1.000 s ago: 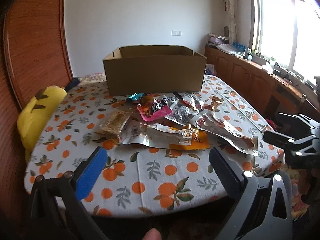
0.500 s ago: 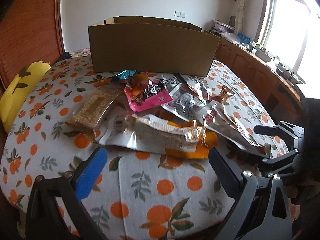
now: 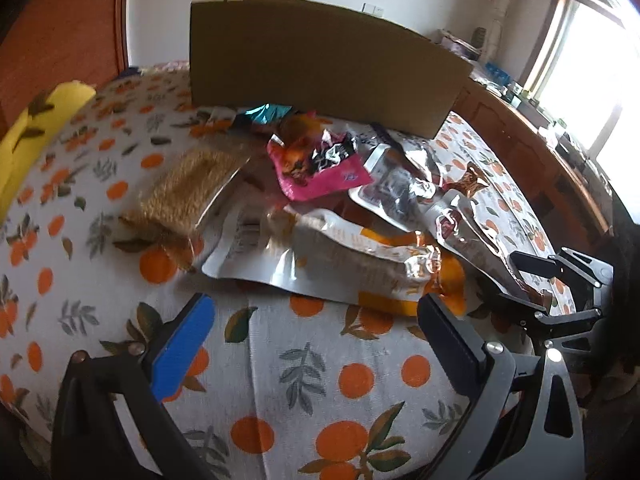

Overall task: Organize snacks
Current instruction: 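Lower the right tool onto the chicken-feet pouch while the left tool approaches the orange-and-white pouch, then close the right tool on the chicken-feet pouch while the left tool grasps the orange-and-white pouch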

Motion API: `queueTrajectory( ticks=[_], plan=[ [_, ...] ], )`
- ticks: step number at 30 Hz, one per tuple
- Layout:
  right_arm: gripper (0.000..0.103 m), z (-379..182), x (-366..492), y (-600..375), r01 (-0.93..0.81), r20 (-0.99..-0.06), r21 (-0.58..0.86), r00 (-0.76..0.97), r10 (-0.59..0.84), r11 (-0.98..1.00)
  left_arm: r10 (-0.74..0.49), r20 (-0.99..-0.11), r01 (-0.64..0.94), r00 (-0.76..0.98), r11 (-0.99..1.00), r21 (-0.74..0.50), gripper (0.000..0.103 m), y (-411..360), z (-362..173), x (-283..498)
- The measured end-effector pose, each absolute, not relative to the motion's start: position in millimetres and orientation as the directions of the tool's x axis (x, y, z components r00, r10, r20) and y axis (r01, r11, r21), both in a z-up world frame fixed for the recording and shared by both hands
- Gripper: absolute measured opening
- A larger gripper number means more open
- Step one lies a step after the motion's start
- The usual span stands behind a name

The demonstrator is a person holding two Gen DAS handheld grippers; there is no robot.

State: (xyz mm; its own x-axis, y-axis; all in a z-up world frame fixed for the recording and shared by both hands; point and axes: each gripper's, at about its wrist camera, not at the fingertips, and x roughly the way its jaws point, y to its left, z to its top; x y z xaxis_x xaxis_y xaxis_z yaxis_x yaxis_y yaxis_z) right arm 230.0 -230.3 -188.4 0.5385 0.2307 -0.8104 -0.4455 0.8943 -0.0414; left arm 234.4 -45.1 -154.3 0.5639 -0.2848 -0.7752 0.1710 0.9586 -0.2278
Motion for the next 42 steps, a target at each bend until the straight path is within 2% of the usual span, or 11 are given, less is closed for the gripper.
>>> queueTrajectory(
  ticks=[17,19,21,22,23,26,30,33,35,42],
  plan=[
    [0.065,-189.6,225.9,-232.6,-0.445,-0.792,-0.032,0.557,0.249,0.895,-0.307,-0.780,0.046,0.546,0.940,-0.338,0.101,-58.8,-155.0,289.4],
    [0.065,-189.6,226.4,-233.0,-0.445,-0.791,-0.031,0.558,0.250,0.895,-0.300,-0.776,0.047,0.555,0.943,-0.330,0.096,-60.7,-154.8,289.4],
    [0.065,-189.7,225.3,-232.8,-0.444,-0.789,-0.029,0.560,0.252,0.896,-0.272,-0.777,0.056,0.567,0.954,-0.293,0.072,-63.5,-154.1,287.0],
    [0.065,-189.7,225.5,-232.9,-0.443,-0.788,-0.029,0.562,0.252,0.896,-0.258,-0.779,0.054,0.572,0.959,-0.278,0.067,-63.8,-154.1,286.4],
    [0.065,-189.8,224.5,-232.8,-0.443,-0.787,-0.030,0.563,0.252,0.896,-0.245,-0.778,0.046,0.578,0.962,-0.269,0.057,-63.1,-154.1,285.0],
    [0.065,-189.7,224.7,-232.8,-0.442,-0.787,-0.029,0.563,0.252,0.897,-0.259,-0.767,0.033,0.586,0.954,-0.297,0.047,-56.5,-154.7,285.0],
    [0.064,-188.7,223.4,-231.2,-0.444,-0.791,-0.035,0.559,0.246,0.895,-0.279,-0.759,0.050,0.588,0.949,-0.310,0.037,-52.3,-155.5,284.7],
    [0.058,-185.4,221.7,-228.7,-0.460,-0.794,-0.036,0.553,0.254,0.887,-0.293,-0.745,0.064,0.599,0.945,-0.320,0.031,-48.8,-152.3,277.6],
    [0.051,-183.2,221.7,-230.3,-0.462,-0.796,-0.014,0.542,0.270,0.887,-0.307,-0.735,0.076,0.605,0.941,-0.330,0.029,-44.3,-148.6,271.2],
    [0.046,-180.6,223.3,-229.7,-0.465,-0.802,0.018,0.522,0.291,0.885,-0.321,-0.693,0.115,0.646,0.938,-0.327,0.023,-35.1,-136.3,252.3]
  ],
)
